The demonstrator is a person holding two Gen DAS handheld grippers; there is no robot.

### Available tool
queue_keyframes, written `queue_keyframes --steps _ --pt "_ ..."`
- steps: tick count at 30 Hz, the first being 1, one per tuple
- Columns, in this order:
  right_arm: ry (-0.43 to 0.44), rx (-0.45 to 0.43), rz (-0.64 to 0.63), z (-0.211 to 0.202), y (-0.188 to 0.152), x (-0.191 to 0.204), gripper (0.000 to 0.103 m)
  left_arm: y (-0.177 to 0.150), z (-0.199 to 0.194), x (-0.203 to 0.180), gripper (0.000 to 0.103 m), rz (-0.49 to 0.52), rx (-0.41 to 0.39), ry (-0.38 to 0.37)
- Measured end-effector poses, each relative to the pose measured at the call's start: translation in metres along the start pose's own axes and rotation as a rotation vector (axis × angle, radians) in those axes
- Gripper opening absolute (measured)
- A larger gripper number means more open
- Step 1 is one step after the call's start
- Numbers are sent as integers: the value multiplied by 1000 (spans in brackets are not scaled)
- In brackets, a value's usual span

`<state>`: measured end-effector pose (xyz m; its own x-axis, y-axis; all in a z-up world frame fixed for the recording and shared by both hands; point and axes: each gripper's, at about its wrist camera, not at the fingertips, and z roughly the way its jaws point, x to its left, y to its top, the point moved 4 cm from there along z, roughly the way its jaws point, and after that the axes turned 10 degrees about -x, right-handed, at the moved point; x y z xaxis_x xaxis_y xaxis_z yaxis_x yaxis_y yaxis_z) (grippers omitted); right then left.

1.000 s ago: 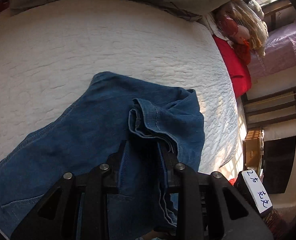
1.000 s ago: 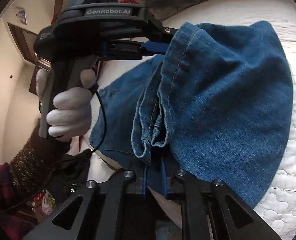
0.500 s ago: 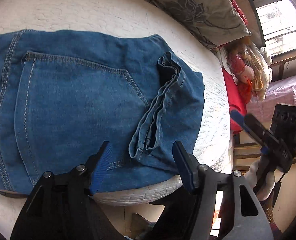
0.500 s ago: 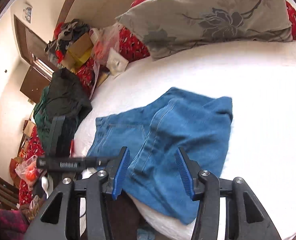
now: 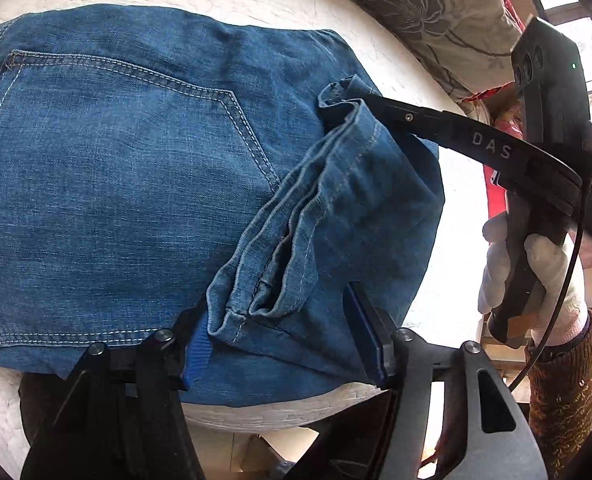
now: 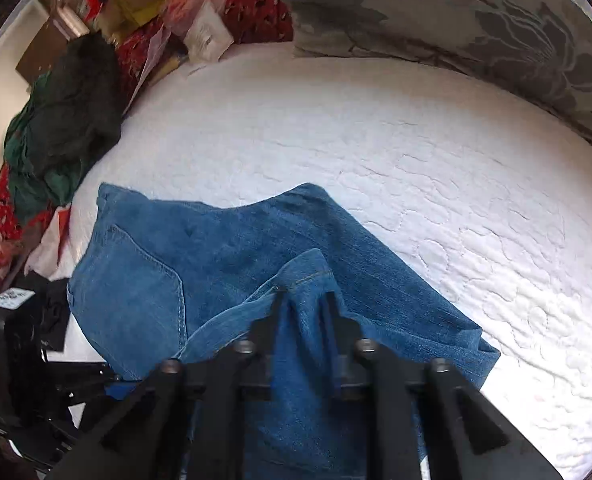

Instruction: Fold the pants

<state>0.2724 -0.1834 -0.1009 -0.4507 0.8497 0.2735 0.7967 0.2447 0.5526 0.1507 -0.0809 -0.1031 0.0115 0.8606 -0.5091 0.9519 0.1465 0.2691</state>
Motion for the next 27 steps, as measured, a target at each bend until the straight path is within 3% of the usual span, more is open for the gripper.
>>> queue_keyframes --steps 1,2,4,5,8,10,12,13,14,16,18,19,22,25,27 --pt "-1 -13 -16 -3 4 8 4 -4 -1 2 22 -27 47 -38" --pt "40 -38 -22 -9 9 18 4 -11 -3 3 18 -59 81 -67" --pt "178 -77 -51 -18 15 47 4 -26 -10 10 18 -77 76 -48" --pt "188 -56 -86 -11 12 60 5 -32 -11 17 18 -92 73 -21" --pt "63 110 -190 37 -11 65 8 -44 -1 43 18 -226 113 -33" --pt "100 101 -140 32 -9 60 9 -44 -4 51 18 -279 120 -67" --pt "174 38 -45 0 4 48 16 -40 -16 50 18 -266 95 -64" --pt "199 -11 -11 -21 11 38 27 -38 -23 46 18 -253 76 -72" --pt "193 -62 11 -41 16 25 43 -36 -30 39 18 -240 59 -91" --pt "110 -133 39 -72 17 -5 54 -34 -38 20 21 -210 30 -135" --pt "32 -125 73 -84 8 -34 54 -33 -36 1 37 -160 14 -145" --pt "-3 -105 93 -84 -1 -46 54 -33 -30 -7 50 -139 17 -129" --pt "-68 -67 149 -73 -22 -72 54 -34 -3 -26 52 -116 70 -108" --pt "-18 -93 263 -61 -34 -85 54 -40 18 -36 52 -113 110 -76" --pt "7 -124 292 -51 -33 -86 27 -48 26 -26 52 -103 123 -24"
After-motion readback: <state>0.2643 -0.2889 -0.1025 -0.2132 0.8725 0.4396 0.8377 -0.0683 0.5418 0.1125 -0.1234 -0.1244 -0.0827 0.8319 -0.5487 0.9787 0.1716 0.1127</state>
